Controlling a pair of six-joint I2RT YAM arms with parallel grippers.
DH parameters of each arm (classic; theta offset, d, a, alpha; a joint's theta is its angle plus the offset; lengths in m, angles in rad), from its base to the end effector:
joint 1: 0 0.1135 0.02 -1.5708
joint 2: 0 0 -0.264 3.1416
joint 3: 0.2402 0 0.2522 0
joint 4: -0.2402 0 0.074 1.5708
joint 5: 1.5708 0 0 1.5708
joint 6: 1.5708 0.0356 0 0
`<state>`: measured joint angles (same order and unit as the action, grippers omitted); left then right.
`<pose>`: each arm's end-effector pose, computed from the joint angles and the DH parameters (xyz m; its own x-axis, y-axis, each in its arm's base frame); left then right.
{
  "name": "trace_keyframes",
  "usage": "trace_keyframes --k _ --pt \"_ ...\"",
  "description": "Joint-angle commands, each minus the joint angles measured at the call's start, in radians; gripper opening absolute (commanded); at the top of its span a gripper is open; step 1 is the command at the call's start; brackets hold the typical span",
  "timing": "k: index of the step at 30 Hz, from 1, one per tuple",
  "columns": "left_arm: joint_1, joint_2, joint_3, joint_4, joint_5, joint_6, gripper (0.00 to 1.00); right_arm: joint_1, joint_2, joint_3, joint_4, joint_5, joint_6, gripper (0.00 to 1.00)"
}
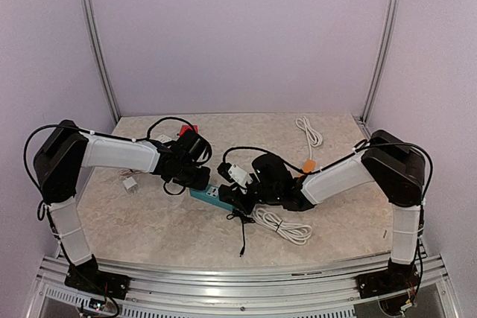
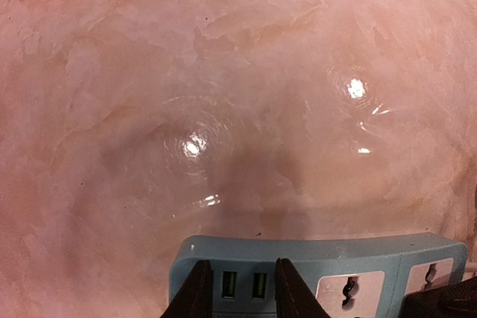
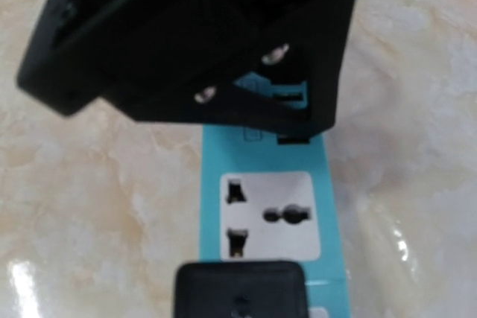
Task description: Pull the plug off the socket
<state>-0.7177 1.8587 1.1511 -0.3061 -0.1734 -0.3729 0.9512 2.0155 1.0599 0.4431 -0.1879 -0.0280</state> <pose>0.2886 -0.2438 0.1604 -0.8064 0.2277 -0.5457 0.3063 0.9503 -0.0562 0.2379 0.3449 0.1330 -0.2596 -0.4113 -0.8737 -0.9019 0.4266 0.0672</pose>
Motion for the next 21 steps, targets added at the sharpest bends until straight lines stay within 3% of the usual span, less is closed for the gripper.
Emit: trace_keyframes --k 1,11,21 --pt "-0.003 0.072 -0.026 -0.076 -0.023 0.002 0.27 -0.006 -0.068 0.024 -0.052 -0.043 0.014 0.13" --pt "-0.017 0.101 -0.021 -0.085 -0.045 -0.005 0.27 -0.006 -0.107 0.037 -0.061 -0.048 0.021 0.12" --pt "-0.014 -0.017 -0.007 -0.041 -0.078 0.015 0.53 -0.017 -0.17 -0.039 -0.024 -0.061 0.08 0.12"
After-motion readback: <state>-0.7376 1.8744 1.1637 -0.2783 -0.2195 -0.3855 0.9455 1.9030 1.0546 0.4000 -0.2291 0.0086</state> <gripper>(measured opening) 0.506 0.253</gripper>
